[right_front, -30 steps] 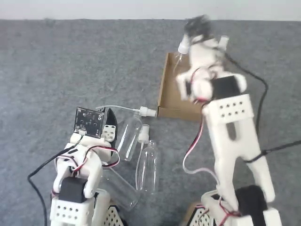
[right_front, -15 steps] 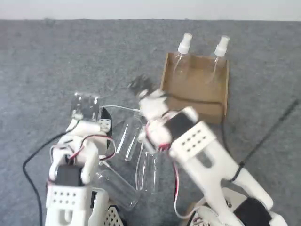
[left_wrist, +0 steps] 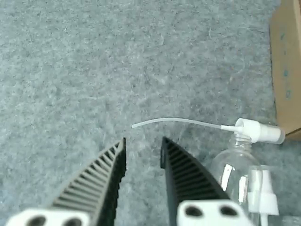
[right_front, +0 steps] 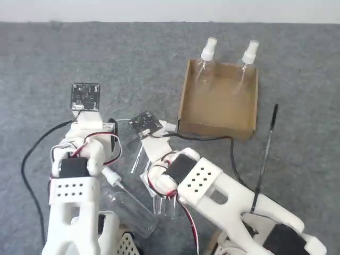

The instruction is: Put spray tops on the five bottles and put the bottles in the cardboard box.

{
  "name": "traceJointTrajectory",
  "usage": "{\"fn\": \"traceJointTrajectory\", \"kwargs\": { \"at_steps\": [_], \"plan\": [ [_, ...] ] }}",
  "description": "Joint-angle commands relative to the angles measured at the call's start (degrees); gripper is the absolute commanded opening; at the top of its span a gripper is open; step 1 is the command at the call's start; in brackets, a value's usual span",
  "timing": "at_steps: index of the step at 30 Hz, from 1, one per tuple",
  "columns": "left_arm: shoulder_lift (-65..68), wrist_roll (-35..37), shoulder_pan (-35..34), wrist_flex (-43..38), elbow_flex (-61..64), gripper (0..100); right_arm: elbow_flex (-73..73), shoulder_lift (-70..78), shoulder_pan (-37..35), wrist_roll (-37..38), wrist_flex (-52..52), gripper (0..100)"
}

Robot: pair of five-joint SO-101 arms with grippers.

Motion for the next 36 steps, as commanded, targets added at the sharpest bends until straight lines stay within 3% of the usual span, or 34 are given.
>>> {"fn": "traceJointTrajectory", "kwargs": {
  "at_steps": [1,3,8,11,15,21,28,32,36],
  "plan": [
    [0.0,-0.18,0.0,-0.44,-3.03,12,0.97,4.44,0.75,-8.26,-3.56,29.7],
    [0.0,-0.18,0.09,-0.44,-3.03,12,0.88,6.73,1.19,-11.69,-4.09,29.7],
    [0.0,-0.18,0.09,-0.53,-3.03,12,0.97,9.63,1.89,-12.22,-5.85,28.8],
    [0.26,-0.18,0.09,-0.53,-3.03,12,1.05,10.68,2.15,-11.96,-5.85,18.0],
    [0.35,-0.18,0.09,-0.53,-3.03,12,1.05,10.24,4.35,-4.31,-5.76,5.7],
    [0.35,-0.18,0.09,-0.62,-3.03,12,1.23,7.6,11.03,-0.18,0.22,5.0],
    [0.44,-0.35,0.44,-0.44,-3.03,12,-1.14,-9.27,18.77,10.2,10.95,5.0],
    [0.53,-0.44,0.53,0.44,-4.09,13,-9.32,-15.78,26.24,17.67,23.52,5.0],
    [0.53,-3.6,4.13,8.0,-8.92,13,-17.49,-16.04,38.11,26.73,31.52,5.0]
  ]
}}
